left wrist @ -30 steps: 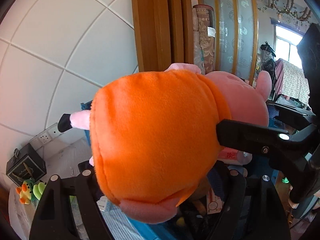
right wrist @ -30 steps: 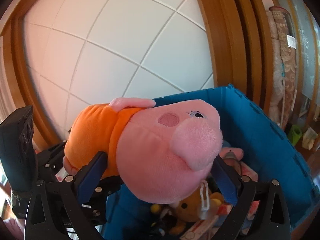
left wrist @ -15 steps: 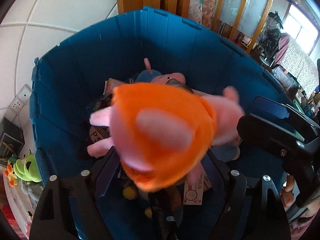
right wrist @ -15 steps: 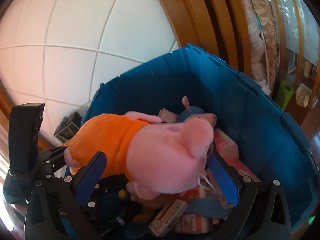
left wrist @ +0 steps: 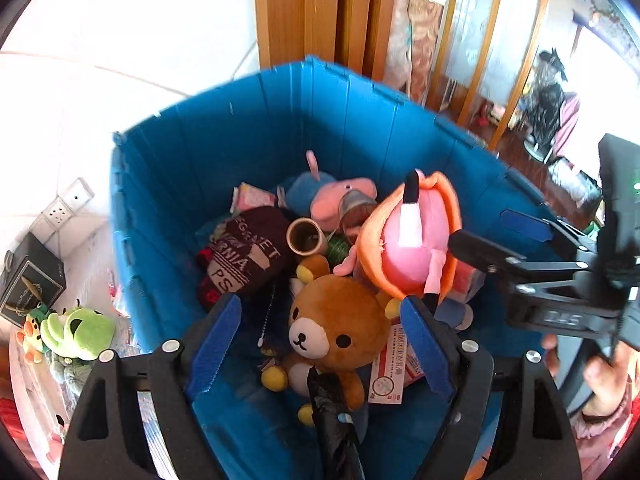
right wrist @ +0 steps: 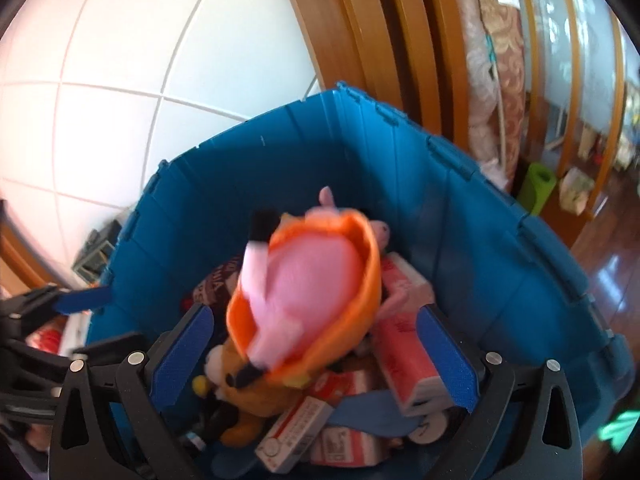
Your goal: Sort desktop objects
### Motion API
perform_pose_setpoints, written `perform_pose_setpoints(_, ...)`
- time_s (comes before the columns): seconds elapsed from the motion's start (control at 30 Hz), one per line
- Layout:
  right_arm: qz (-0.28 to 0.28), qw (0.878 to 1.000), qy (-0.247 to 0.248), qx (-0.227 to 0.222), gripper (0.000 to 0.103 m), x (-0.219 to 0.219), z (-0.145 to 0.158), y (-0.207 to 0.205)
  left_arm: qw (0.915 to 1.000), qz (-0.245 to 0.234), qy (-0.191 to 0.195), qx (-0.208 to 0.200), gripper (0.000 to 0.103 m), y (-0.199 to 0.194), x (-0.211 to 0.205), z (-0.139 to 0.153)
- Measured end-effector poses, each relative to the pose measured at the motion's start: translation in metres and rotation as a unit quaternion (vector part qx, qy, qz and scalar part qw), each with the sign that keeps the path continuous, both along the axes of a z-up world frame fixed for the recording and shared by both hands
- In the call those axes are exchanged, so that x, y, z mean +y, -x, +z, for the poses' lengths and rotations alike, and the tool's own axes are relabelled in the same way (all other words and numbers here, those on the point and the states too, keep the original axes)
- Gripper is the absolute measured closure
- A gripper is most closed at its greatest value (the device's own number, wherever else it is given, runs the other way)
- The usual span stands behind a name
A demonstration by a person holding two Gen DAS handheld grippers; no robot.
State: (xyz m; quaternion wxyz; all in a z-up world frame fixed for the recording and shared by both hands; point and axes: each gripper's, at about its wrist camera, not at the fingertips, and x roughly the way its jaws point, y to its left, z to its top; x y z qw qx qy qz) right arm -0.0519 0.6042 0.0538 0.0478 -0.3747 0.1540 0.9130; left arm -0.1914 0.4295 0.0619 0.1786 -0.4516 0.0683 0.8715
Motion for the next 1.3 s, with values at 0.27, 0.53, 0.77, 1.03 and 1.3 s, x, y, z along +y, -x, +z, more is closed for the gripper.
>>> perform_pose_setpoints(0.27, 0.019, 0.995, -0.095, 0.007, 0.000, -0.036, 0.005, -0.025, 0.9913, 0.056, -0.024, 0.117, 0.019, -0.063, -0.022, 0.021)
perform_pose_setpoints(0.53, 0.015, 0.989, -0.139, 0.045, 0.000, -0.064, 0.009, -0.055, 0.9741, 0.116, -0.037, 0.190, 0.019, -0.097, -0.035, 0.012)
perform_pose_setpoints(0.77, 0.014, 0.988, -0.139, 0.066, 0.000, -0.069, 0.011, -0.067, 0.9750, 0.121, -0.026, 0.185, 0.019, -0.099, -0.034, -0.001)
perform_pose_setpoints(1.03, 0.004, 0.988, -0.138, 0.066, 0.000, -0.064, 0.005, -0.066, 0.9752, 0.116, -0.028, 0.187, 0.019, -0.103, -0.031, -0.002)
perform_pose_setpoints(1.3, 0.003, 0.989, -0.134, 0.065, 0.000, -0.058, 0.003, -0.064, 0.9767, 0.108, -0.030, 0.183, 0.019, -0.101, -0.025, -0.004)
